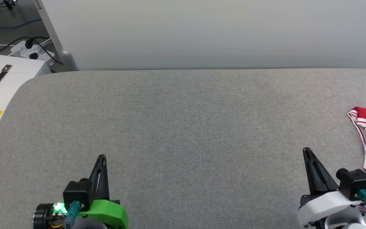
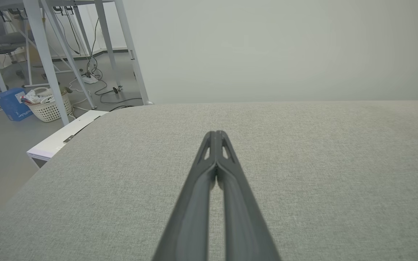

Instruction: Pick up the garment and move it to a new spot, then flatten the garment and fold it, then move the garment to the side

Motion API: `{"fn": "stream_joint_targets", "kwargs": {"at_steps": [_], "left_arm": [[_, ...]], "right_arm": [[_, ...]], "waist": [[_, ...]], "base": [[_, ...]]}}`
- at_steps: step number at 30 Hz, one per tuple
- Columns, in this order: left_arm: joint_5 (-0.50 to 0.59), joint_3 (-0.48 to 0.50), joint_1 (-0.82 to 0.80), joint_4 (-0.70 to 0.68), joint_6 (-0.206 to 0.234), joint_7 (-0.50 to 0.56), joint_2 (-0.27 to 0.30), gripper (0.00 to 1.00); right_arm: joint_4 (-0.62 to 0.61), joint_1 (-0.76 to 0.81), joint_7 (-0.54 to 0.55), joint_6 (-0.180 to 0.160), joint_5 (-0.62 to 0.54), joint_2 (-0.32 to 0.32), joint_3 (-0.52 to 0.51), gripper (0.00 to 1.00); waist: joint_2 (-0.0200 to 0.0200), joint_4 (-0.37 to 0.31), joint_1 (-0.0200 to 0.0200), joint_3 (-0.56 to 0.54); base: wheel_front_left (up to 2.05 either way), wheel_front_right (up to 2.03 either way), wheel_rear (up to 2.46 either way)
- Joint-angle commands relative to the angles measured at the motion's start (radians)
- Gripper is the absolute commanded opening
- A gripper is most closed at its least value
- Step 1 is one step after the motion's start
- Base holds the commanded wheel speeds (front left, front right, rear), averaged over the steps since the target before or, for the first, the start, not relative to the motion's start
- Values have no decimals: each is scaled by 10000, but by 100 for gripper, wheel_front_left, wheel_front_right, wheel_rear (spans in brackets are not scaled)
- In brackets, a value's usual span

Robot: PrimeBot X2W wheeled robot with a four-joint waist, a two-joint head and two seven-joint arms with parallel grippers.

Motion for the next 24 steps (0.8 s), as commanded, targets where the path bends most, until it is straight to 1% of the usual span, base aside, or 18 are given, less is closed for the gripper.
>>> {"fn": "stream_joint_targets", "kwargs": {"at_steps": [1, 24], "left_arm": [[90, 61, -222, -28, -48, 53, -32, 0], [254, 228, -379, -45, -119, 516, -100, 0]], "right_arm": [[-40, -183, 75, -4, -147, 25, -24, 0], [-57, -301, 505, -6, -521, 111, -36, 0]], "waist": [[0, 0, 0, -3], [0, -1, 0, -40]], "base": [[0, 0, 0], [0, 0, 0]]}}
